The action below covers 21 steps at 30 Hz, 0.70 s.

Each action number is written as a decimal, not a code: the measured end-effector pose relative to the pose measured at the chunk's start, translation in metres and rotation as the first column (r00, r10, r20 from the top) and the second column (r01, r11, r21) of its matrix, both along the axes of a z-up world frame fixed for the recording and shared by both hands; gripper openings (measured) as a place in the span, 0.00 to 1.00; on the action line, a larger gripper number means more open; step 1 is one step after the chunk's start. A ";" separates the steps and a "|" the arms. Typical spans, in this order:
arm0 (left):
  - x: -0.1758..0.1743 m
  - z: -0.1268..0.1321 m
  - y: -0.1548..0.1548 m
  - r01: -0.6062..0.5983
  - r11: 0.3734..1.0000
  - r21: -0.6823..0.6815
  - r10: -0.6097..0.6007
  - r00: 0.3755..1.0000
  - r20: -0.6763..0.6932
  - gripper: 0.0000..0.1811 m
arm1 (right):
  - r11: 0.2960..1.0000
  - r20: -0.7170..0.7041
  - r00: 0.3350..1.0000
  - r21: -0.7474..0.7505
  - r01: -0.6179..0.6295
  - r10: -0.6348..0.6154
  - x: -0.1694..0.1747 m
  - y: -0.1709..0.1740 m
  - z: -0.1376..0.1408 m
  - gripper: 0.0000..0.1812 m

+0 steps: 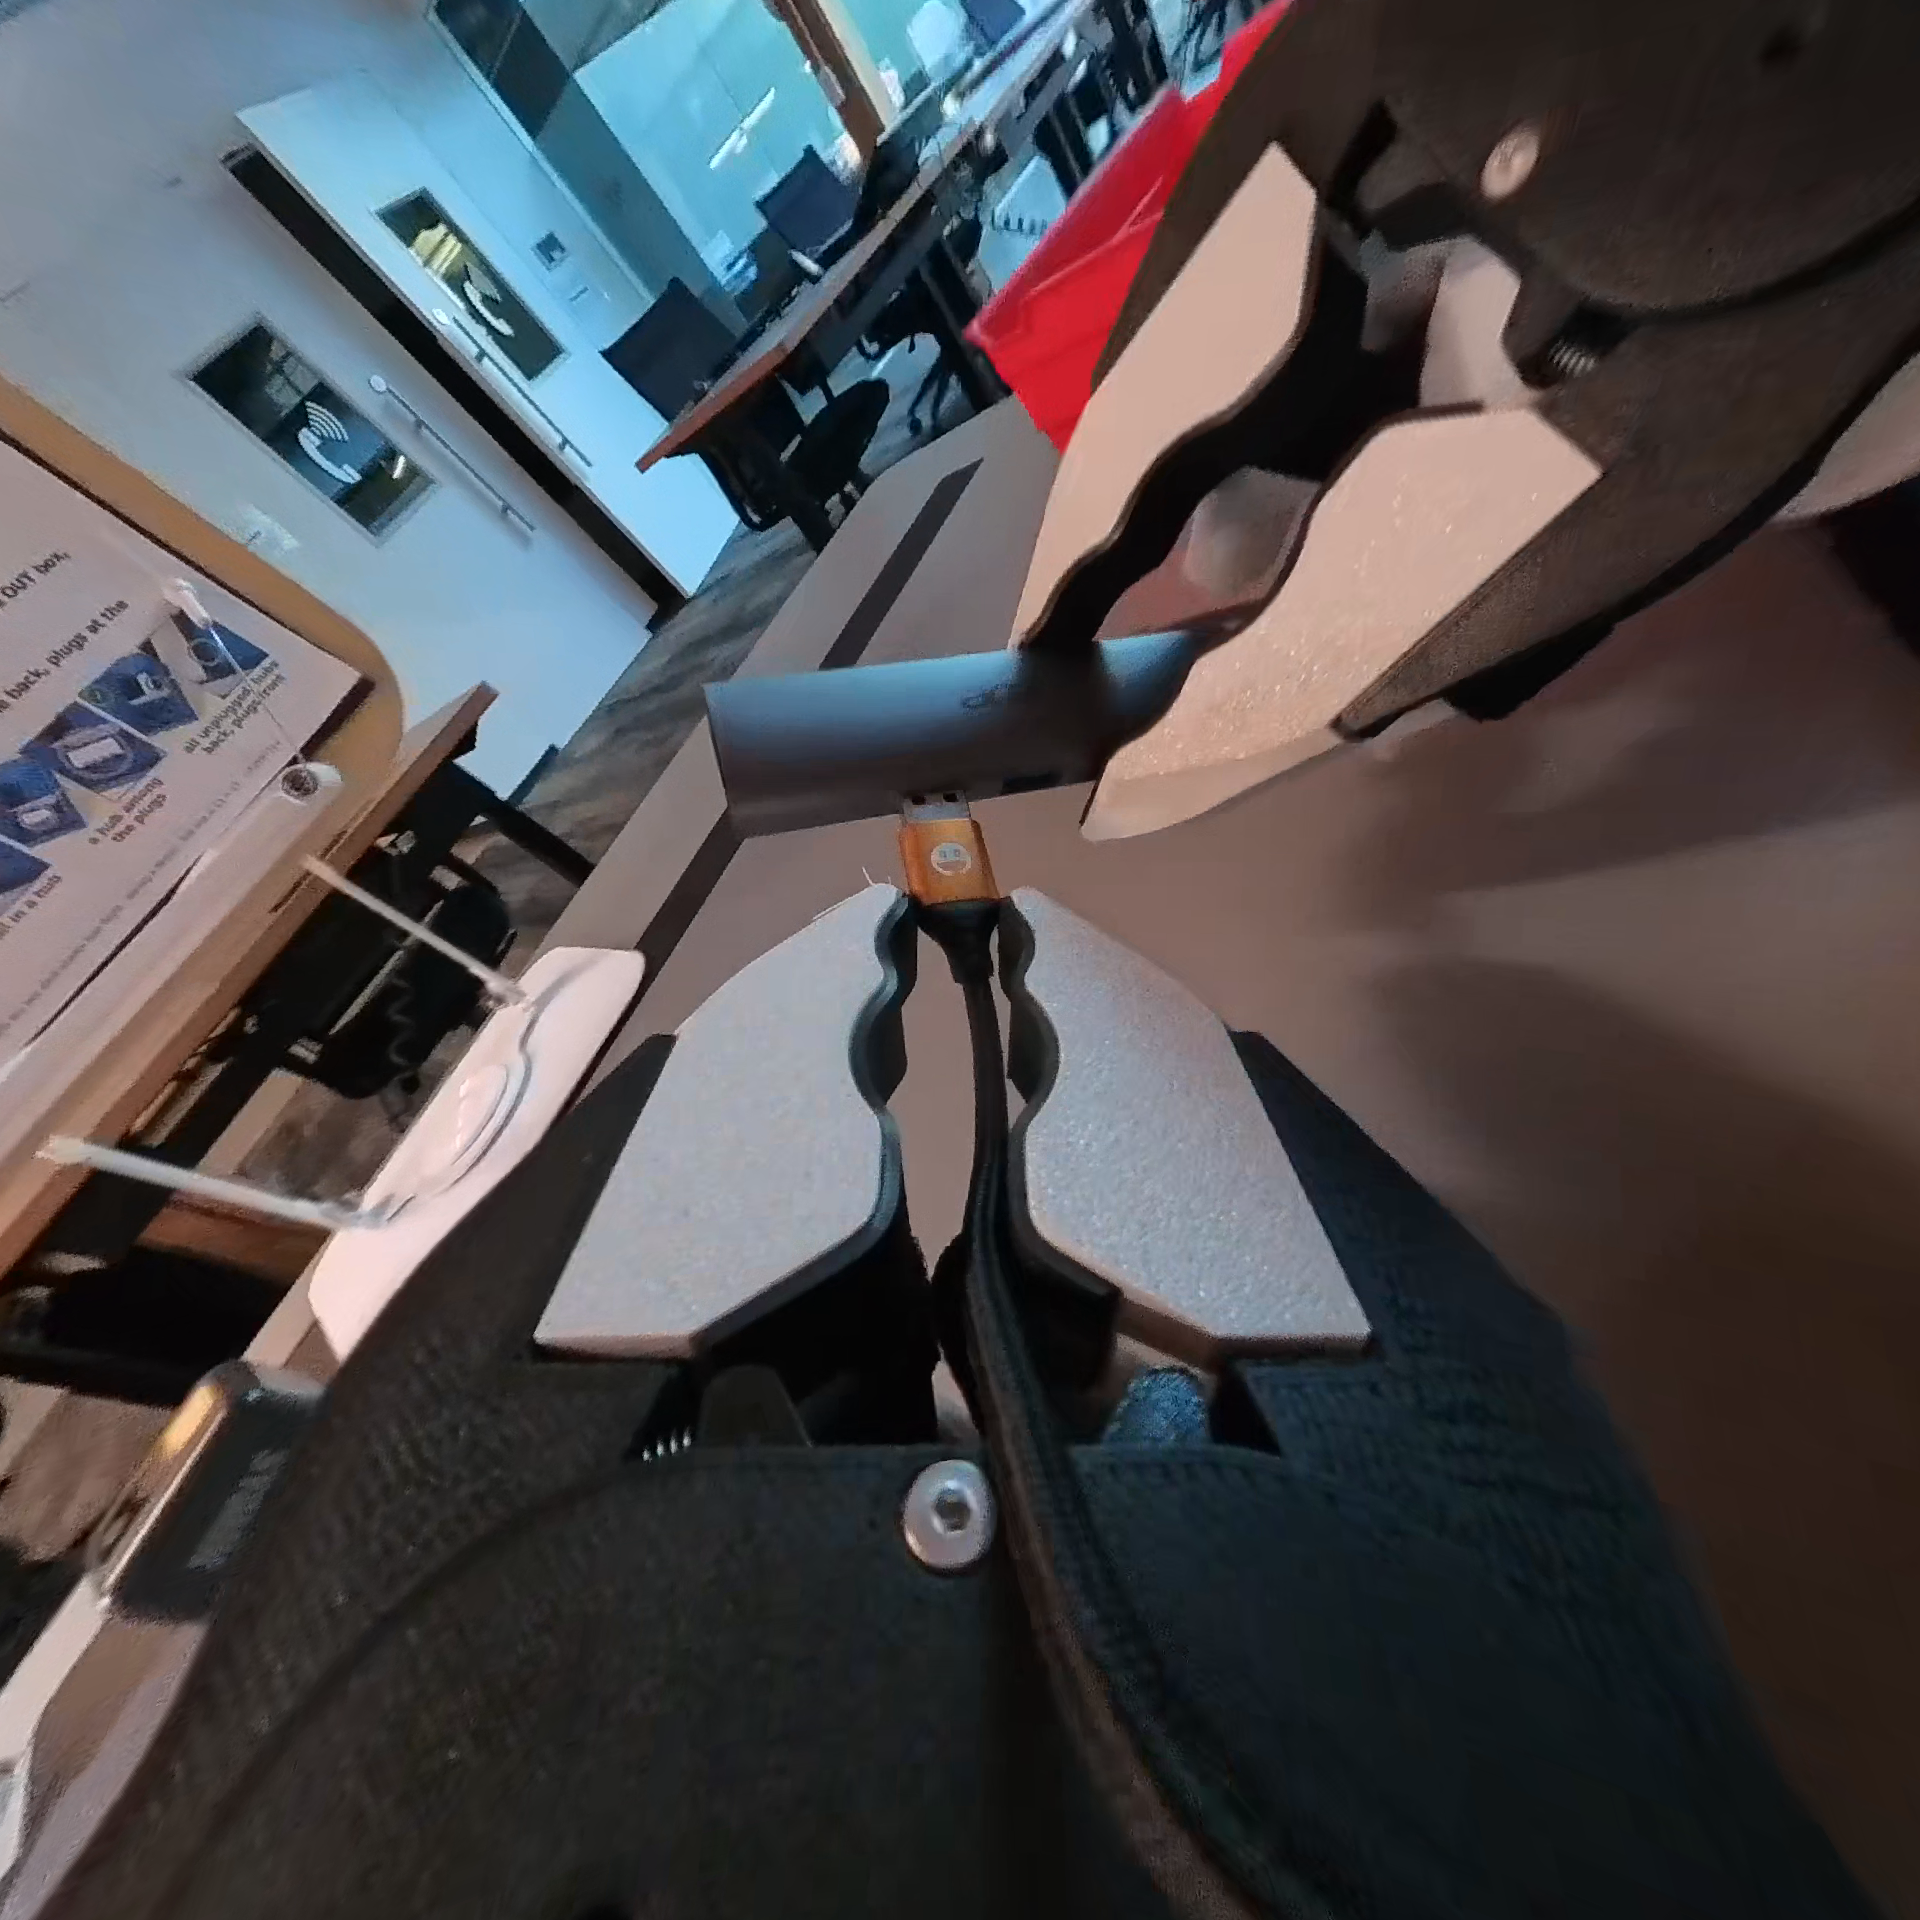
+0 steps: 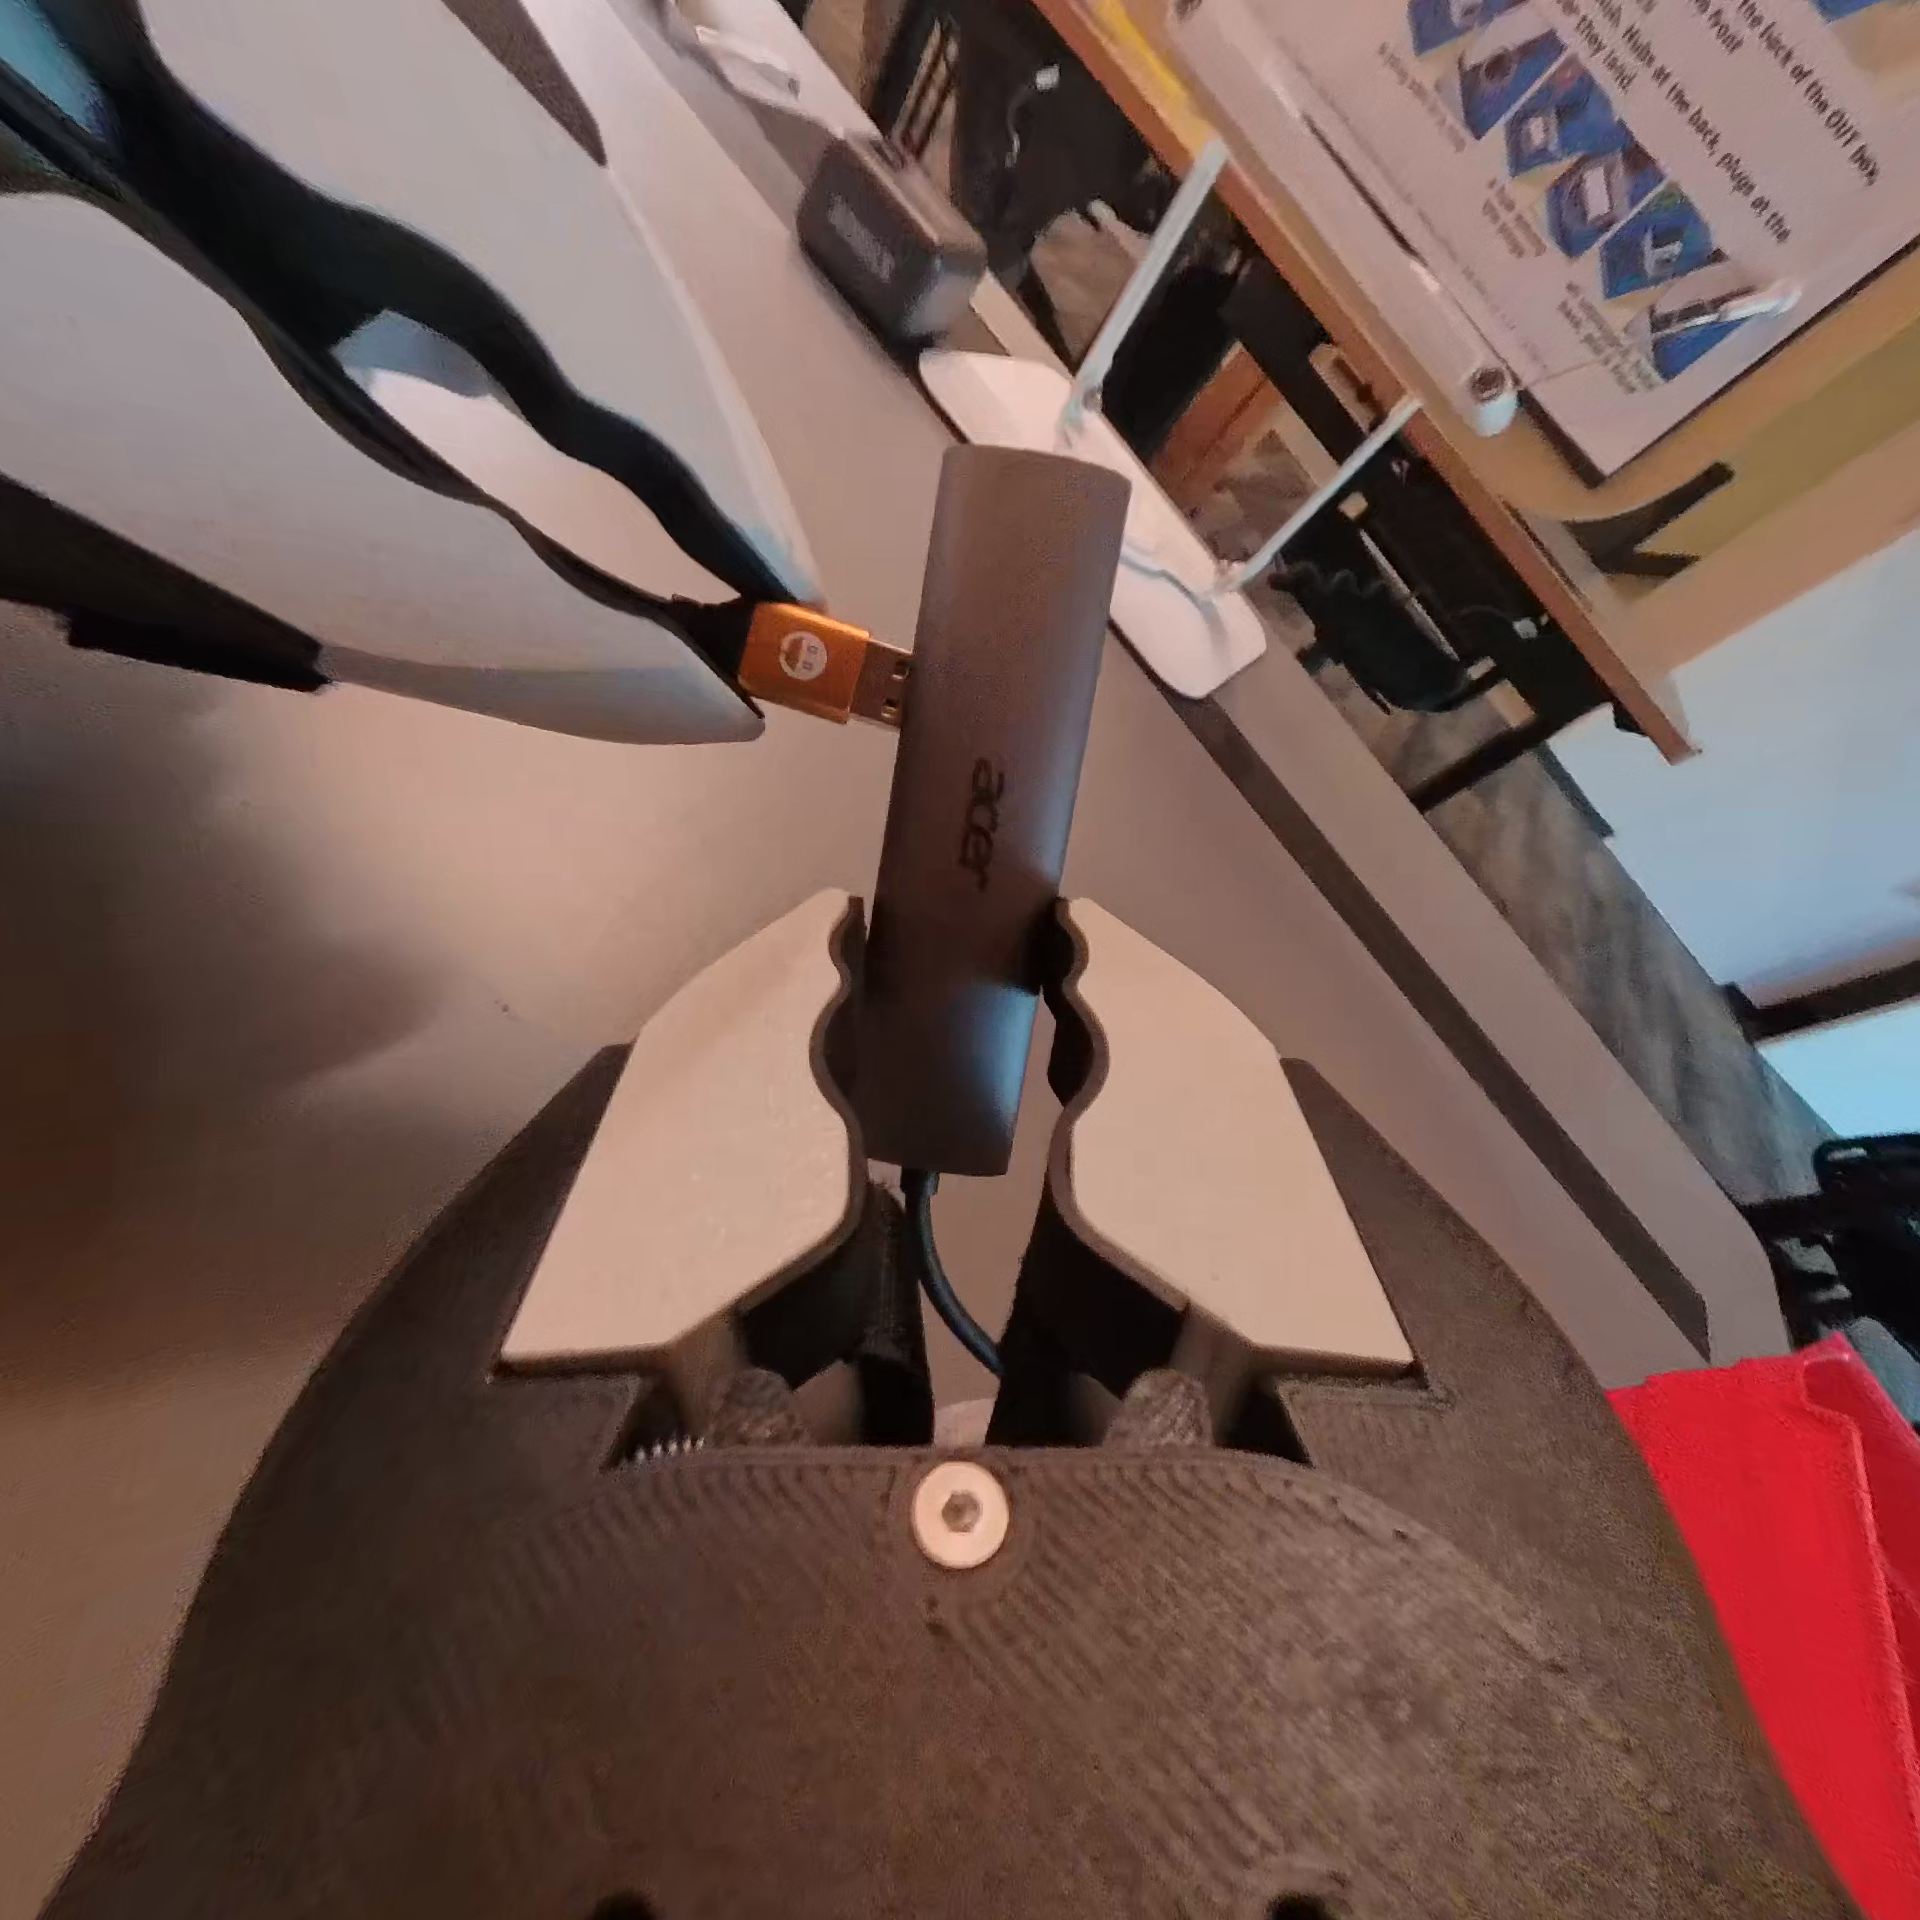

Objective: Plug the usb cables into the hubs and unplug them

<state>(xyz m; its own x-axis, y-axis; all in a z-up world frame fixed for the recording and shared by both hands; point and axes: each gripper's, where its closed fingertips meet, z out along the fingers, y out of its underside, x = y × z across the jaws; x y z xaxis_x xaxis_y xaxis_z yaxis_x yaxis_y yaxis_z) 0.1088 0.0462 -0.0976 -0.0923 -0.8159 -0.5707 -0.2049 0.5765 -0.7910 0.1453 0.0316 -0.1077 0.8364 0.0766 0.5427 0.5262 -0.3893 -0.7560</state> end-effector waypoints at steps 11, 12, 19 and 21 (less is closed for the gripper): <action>-0.001 0.001 0.003 -0.016 1.000 0.007 0.016 1.000 0.018 0.07 | 0.999 -0.092 0.994 0.017 -0.050 0.051 -0.008 0.001 0.000 0.19; -0.001 -0.003 0.005 -0.020 1.000 -0.003 0.020 1.000 -0.006 0.07 | 0.999 0.002 0.999 0.013 -0.038 0.038 -0.006 0.001 0.000 0.19; 0.002 -0.019 0.009 -0.024 0.991 -0.134 0.011 0.995 -0.100 0.08 | 0.999 0.356 0.934 -0.017 0.041 -0.033 0.000 0.002 0.001 0.19; 0.003 -0.018 0.007 -0.030 0.994 -0.107 0.020 0.995 -0.100 0.08 | 0.999 0.348 0.937 -0.016 0.044 -0.036 0.002 0.002 0.001 0.19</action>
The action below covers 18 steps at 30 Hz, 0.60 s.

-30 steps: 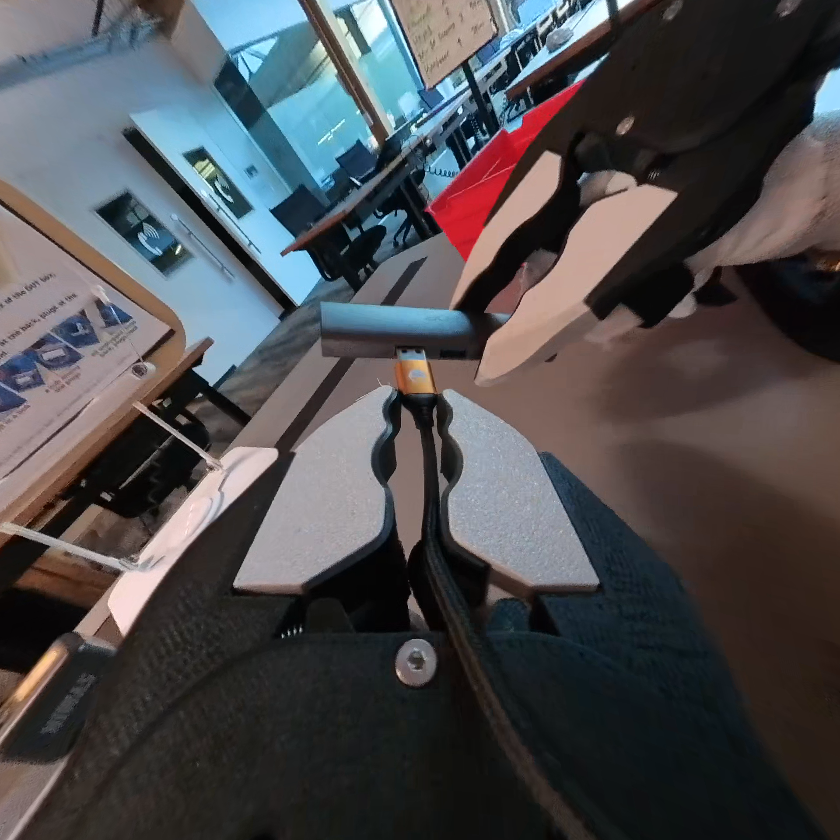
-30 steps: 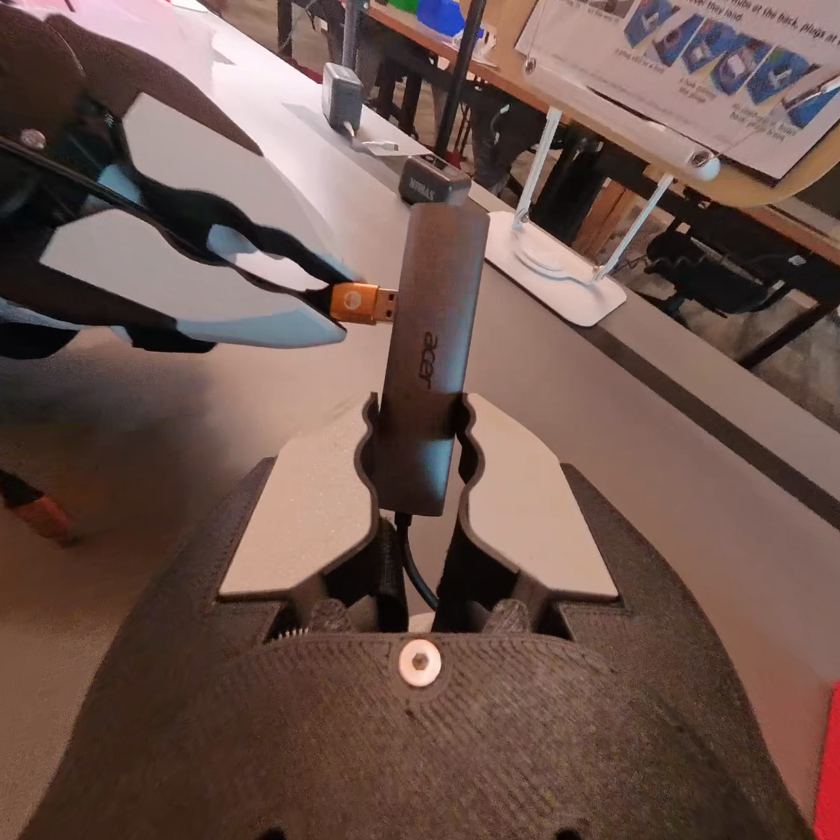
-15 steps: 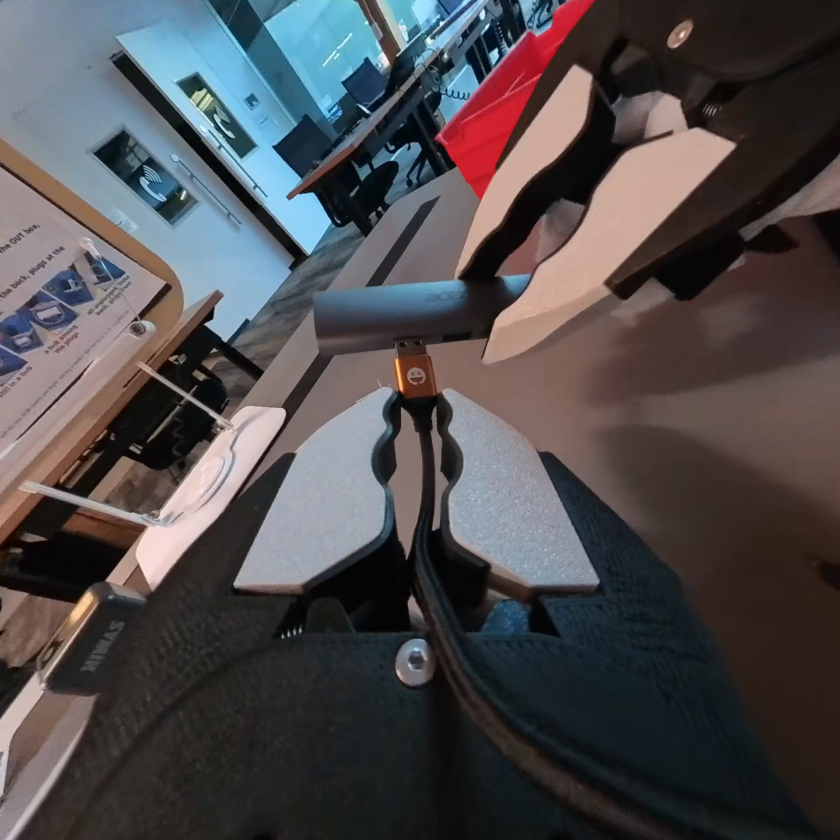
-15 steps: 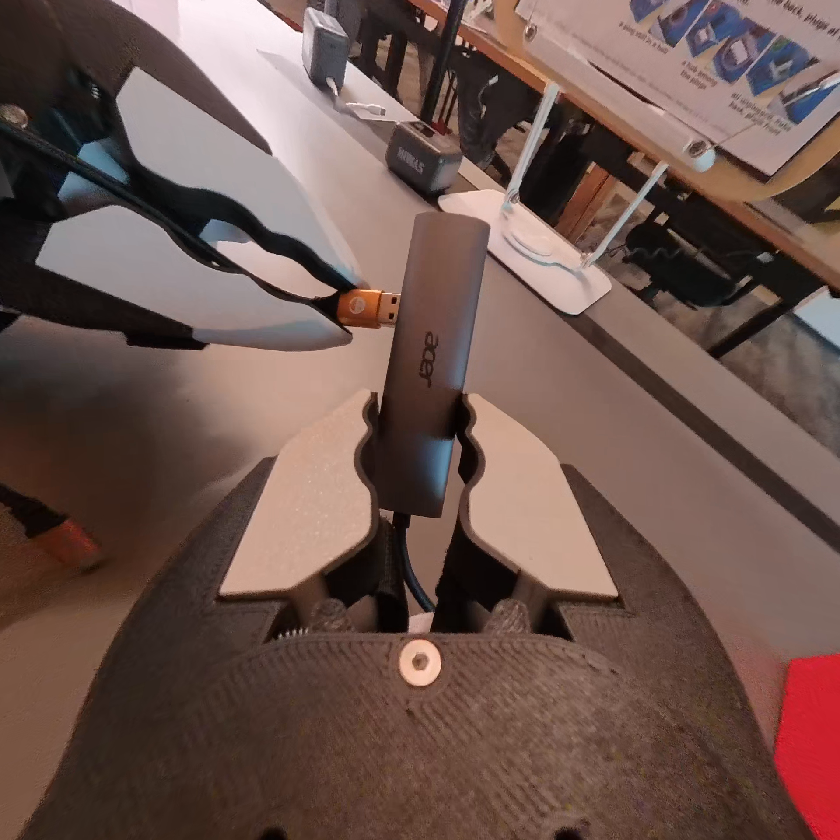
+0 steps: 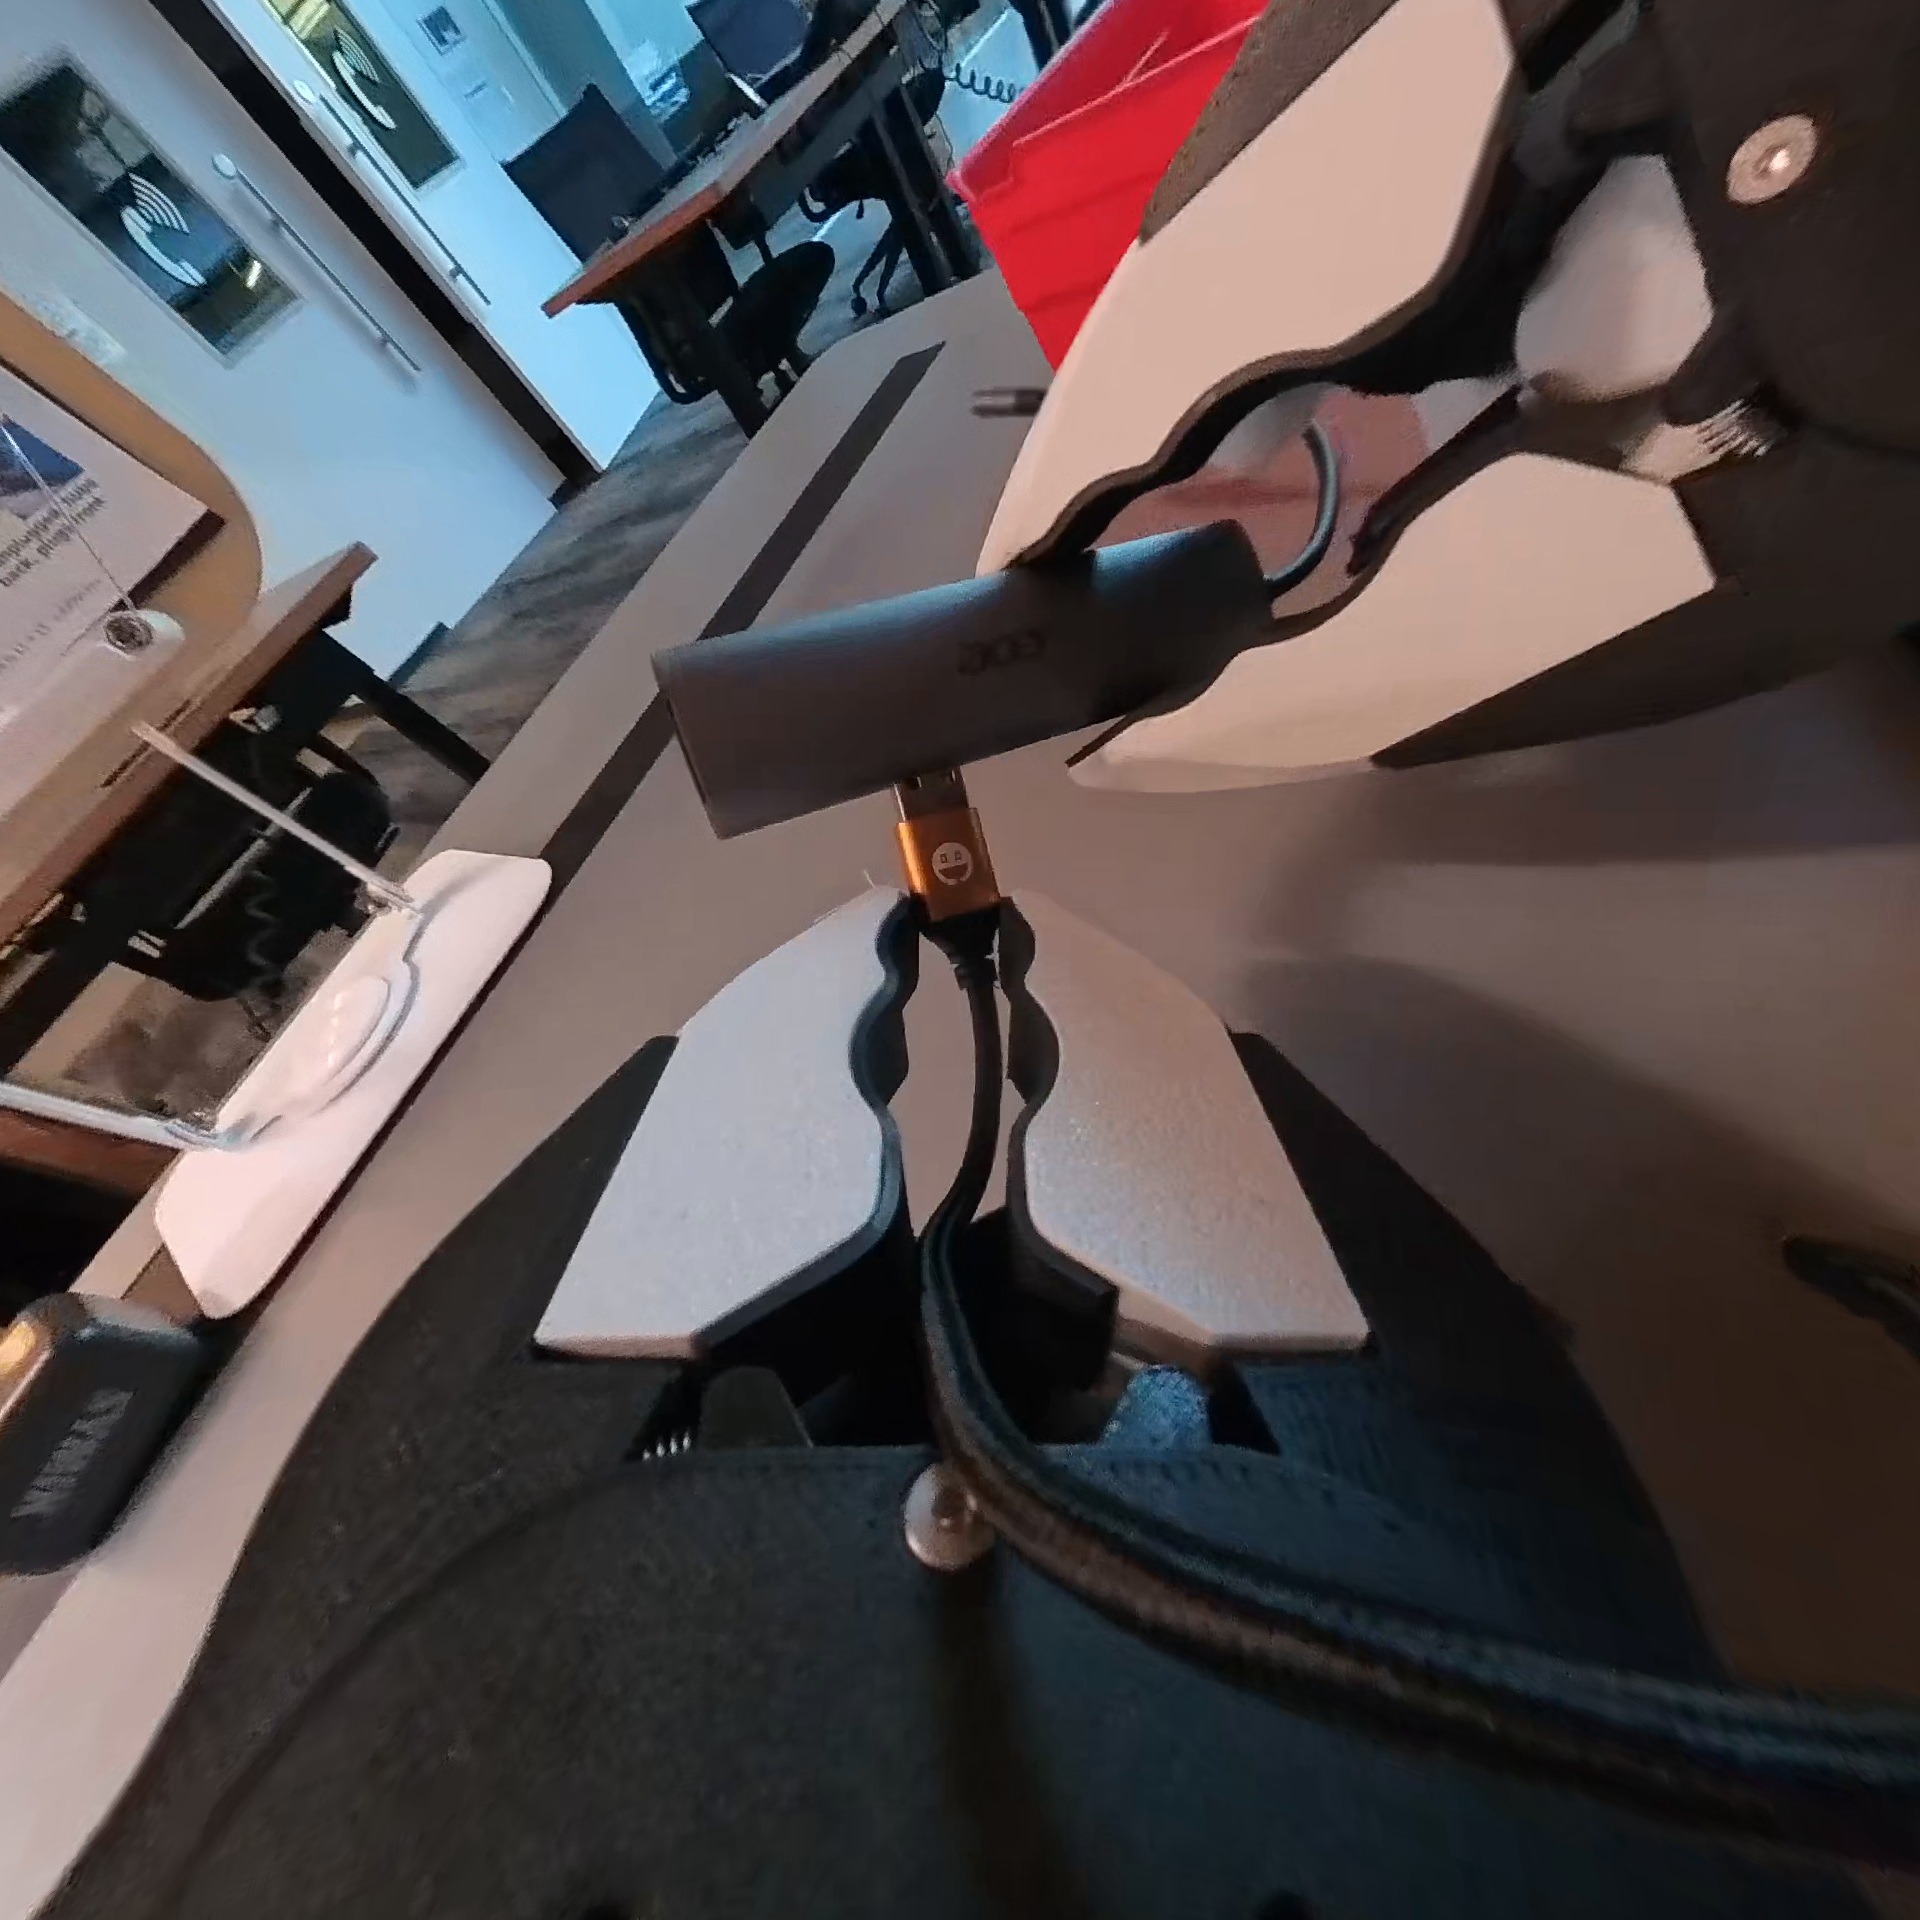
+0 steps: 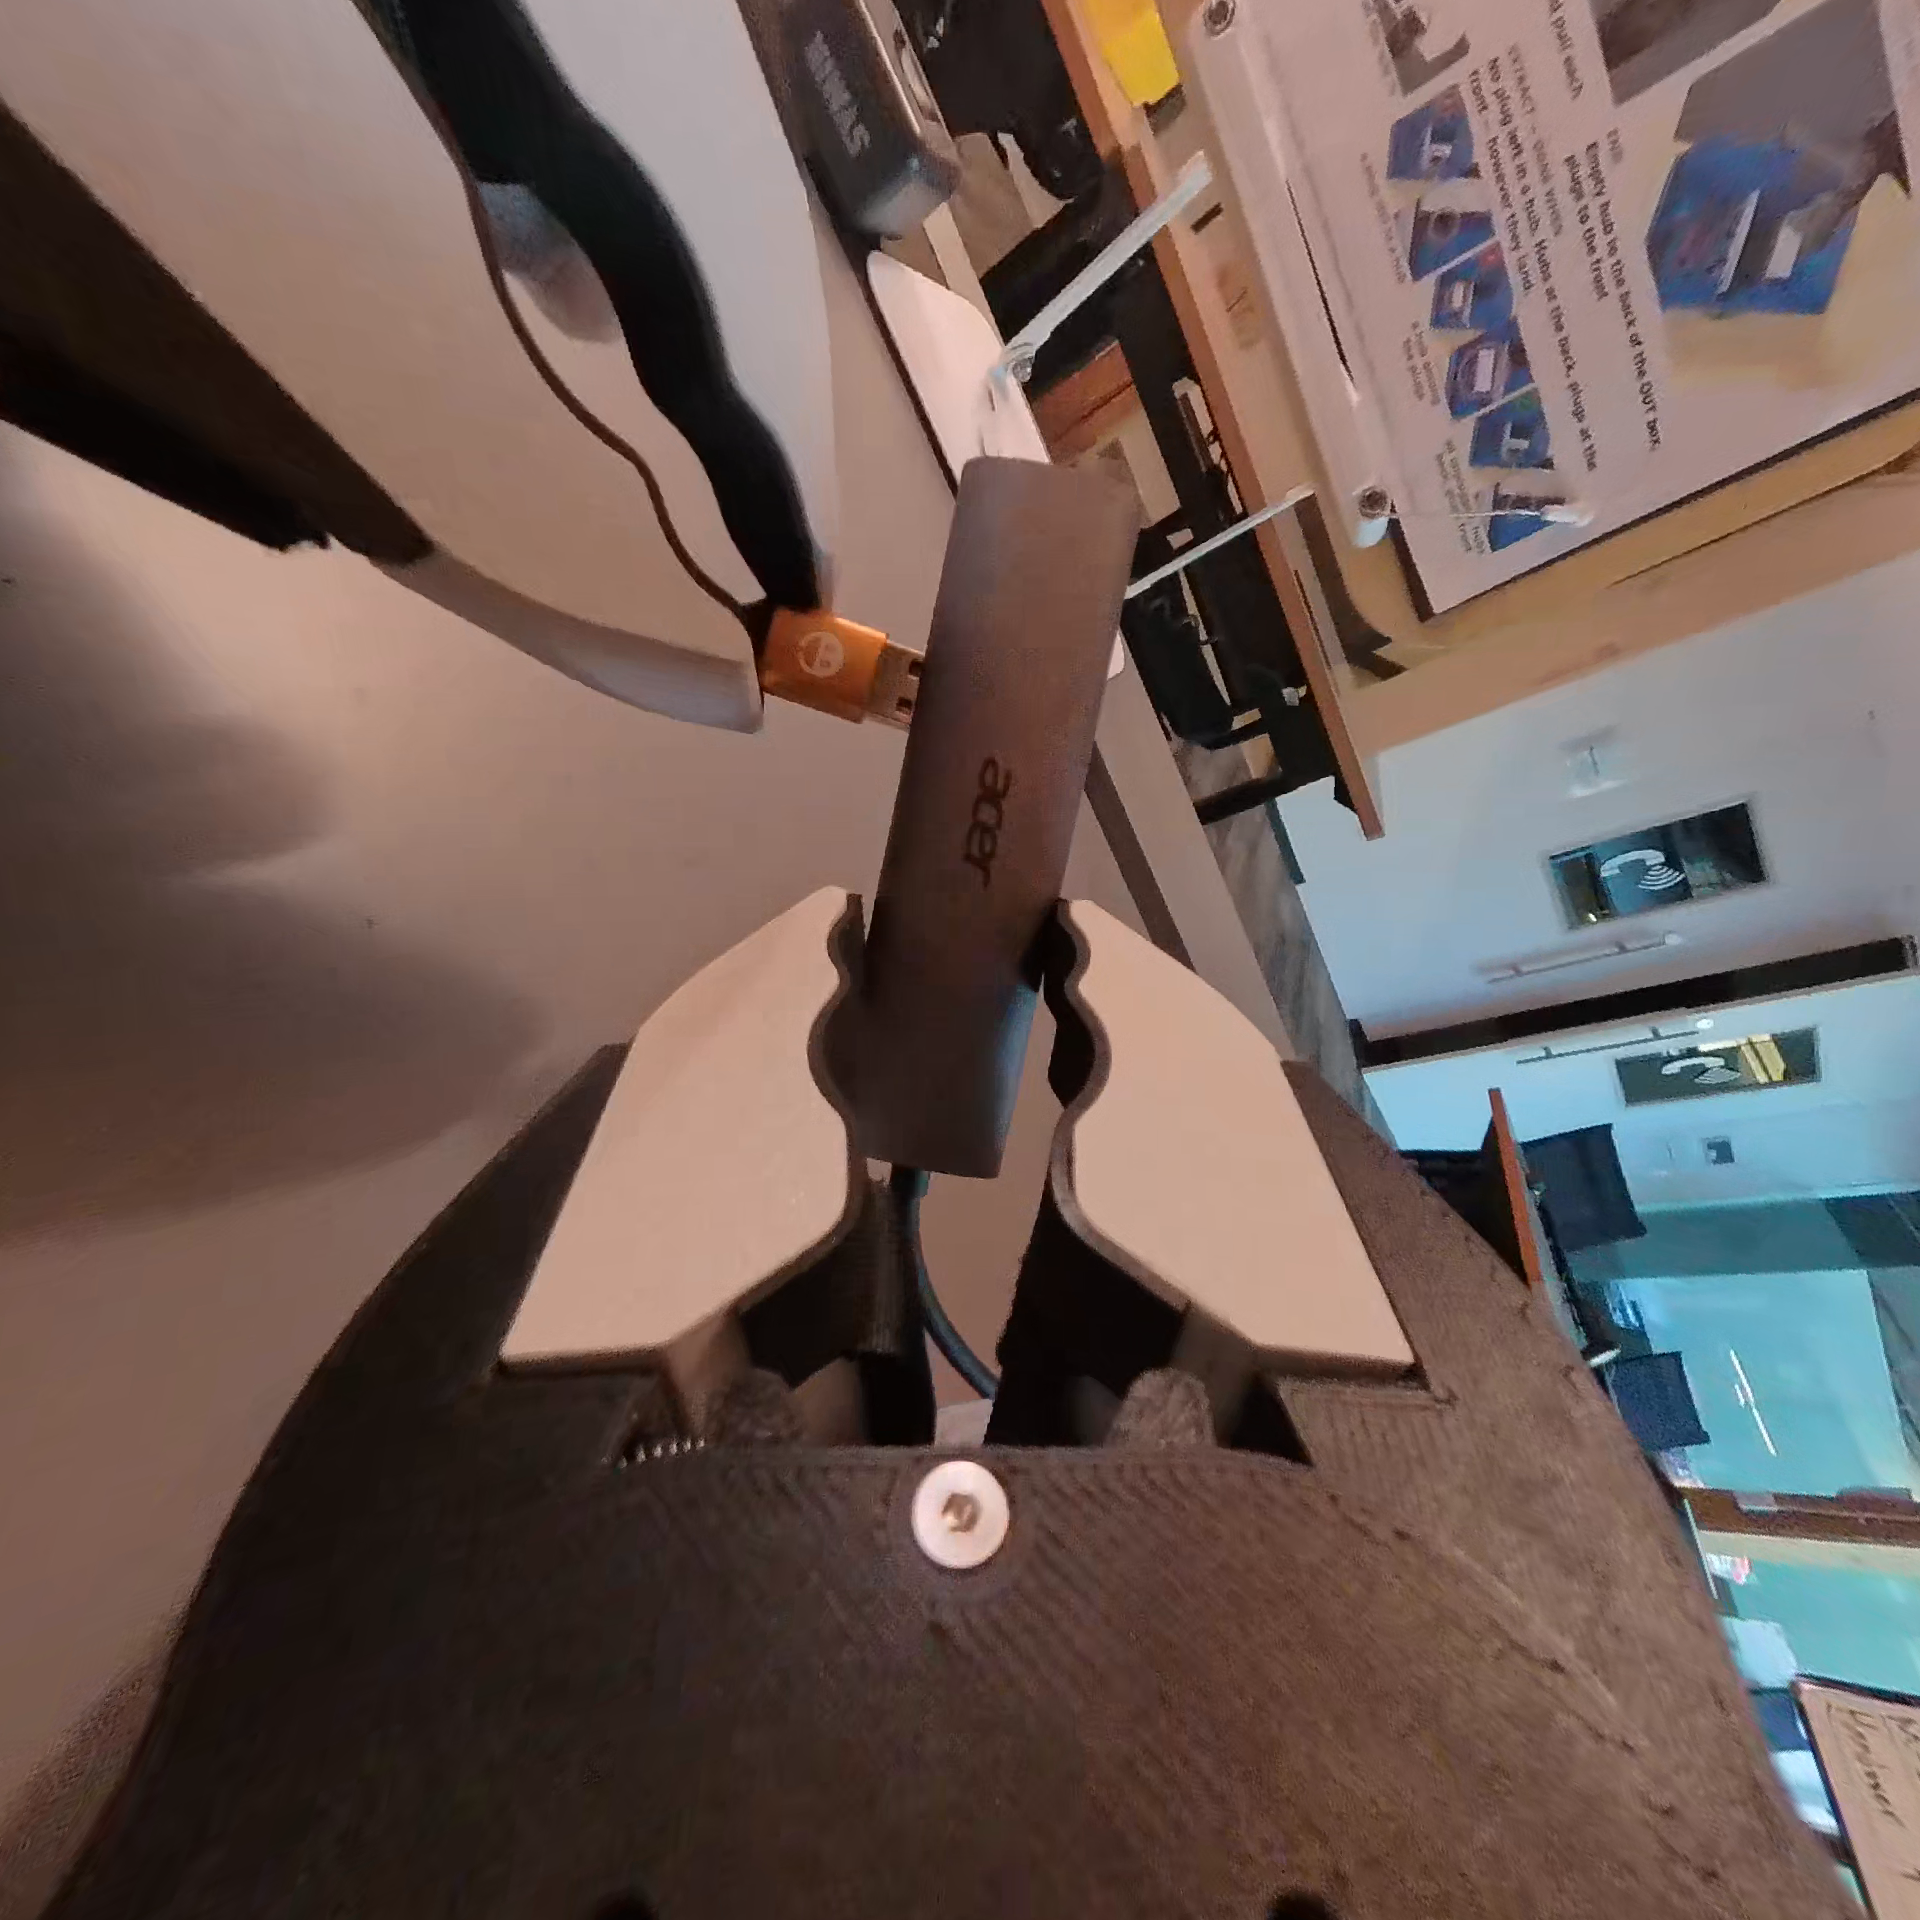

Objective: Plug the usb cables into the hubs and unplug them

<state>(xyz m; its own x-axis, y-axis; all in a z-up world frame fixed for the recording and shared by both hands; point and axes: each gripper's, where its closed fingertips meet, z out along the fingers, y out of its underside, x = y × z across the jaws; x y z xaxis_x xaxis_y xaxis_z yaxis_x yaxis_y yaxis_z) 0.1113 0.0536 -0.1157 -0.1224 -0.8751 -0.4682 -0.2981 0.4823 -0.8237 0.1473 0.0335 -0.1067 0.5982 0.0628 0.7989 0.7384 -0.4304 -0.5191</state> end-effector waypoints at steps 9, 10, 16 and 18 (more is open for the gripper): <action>0.000 0.000 0.000 -0.010 1.000 0.002 0.010 1.000 0.002 0.07 | 0.999 -0.129 0.991 -0.026 -0.048 0.044 -0.008 0.001 -0.008 0.19; 0.000 -0.001 0.000 -0.011 1.000 0.014 0.011 1.000 0.001 0.07 | 0.998 -0.122 0.992 -0.035 -0.044 0.040 -0.007 0.001 -0.010 0.19; 0.000 0.000 -0.002 0.022 1.000 -0.015 -0.022 1.000 0.002 0.08 | 0.996 -0.254 0.964 -0.020 -0.082 0.074 -0.008 0.002 -0.011 0.19; 0.002 -0.002 -0.007 0.059 0.997 -0.044 -0.060 0.998 -0.010 0.08 | 0.995 -0.406 0.912 -0.045 -0.084 0.059 -0.005 0.000 -0.017 0.18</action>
<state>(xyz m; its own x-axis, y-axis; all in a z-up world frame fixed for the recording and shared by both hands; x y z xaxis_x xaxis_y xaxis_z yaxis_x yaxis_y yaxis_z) 0.1136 0.0467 -0.1181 -0.1800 -0.8857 -0.4280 -0.2797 0.4632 -0.8410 0.1423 0.0330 -0.1237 0.8611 0.1572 0.4835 0.5010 -0.4240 -0.7544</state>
